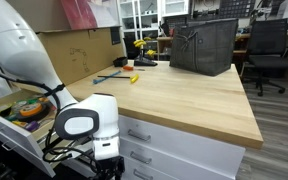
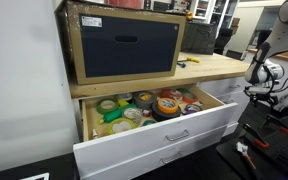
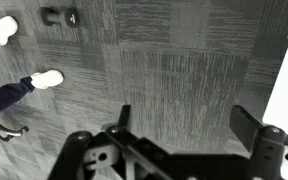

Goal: Open the second drawer from the top on the right

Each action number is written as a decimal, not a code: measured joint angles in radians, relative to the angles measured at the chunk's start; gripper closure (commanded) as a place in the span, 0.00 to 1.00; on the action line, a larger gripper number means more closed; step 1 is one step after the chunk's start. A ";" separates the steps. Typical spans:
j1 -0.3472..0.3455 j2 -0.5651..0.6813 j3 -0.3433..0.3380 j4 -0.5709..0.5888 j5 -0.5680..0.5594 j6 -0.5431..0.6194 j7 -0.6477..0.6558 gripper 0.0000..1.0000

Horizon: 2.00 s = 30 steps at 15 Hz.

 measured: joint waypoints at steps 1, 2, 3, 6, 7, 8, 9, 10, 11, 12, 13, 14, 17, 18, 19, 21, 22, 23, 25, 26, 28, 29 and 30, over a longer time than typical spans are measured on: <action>0.020 0.009 -0.014 -0.006 0.000 0.044 0.020 0.00; 0.045 0.020 -0.030 -0.016 0.000 0.099 0.040 0.00; 0.070 0.031 -0.046 -0.029 0.001 0.154 0.057 0.00; 0.128 0.061 -0.076 -0.068 0.037 0.263 0.085 0.00; 0.137 0.064 -0.077 -0.080 0.054 0.283 0.085 0.00; 0.145 0.065 -0.076 -0.093 0.071 0.299 0.084 0.00; 0.149 0.065 -0.075 -0.104 0.086 0.310 0.080 0.00; 0.153 0.065 -0.075 -0.113 0.097 0.318 0.075 0.00; 0.155 0.064 -0.075 -0.120 0.105 0.319 0.065 0.00; 0.155 0.066 -0.075 -0.121 0.111 0.319 0.064 0.00; 0.155 0.068 -0.075 -0.120 0.114 0.319 0.064 0.00; 0.155 0.070 -0.075 -0.119 0.115 0.319 0.064 0.00; 0.155 0.072 -0.075 -0.117 0.116 0.319 0.064 0.00; 0.155 0.072 -0.075 -0.117 0.116 0.319 0.064 0.00; 0.155 0.072 -0.075 -0.117 0.116 0.319 0.064 0.00; 0.155 0.072 -0.075 -0.117 0.116 0.319 0.064 0.00; 0.155 0.072 -0.075 -0.117 0.116 0.319 0.064 0.00; 0.155 0.072 -0.075 -0.117 0.118 0.319 0.064 0.00; 0.145 0.073 -0.061 -0.117 0.145 0.354 0.064 0.00; 0.133 0.074 -0.047 -0.119 0.165 0.396 0.063 0.00; 0.090 0.074 -0.004 -0.126 0.209 0.499 0.044 0.00; 0.059 0.074 0.023 -0.129 0.226 0.539 0.022 0.00; 0.019 0.072 0.057 -0.131 0.240 0.571 -0.006 0.00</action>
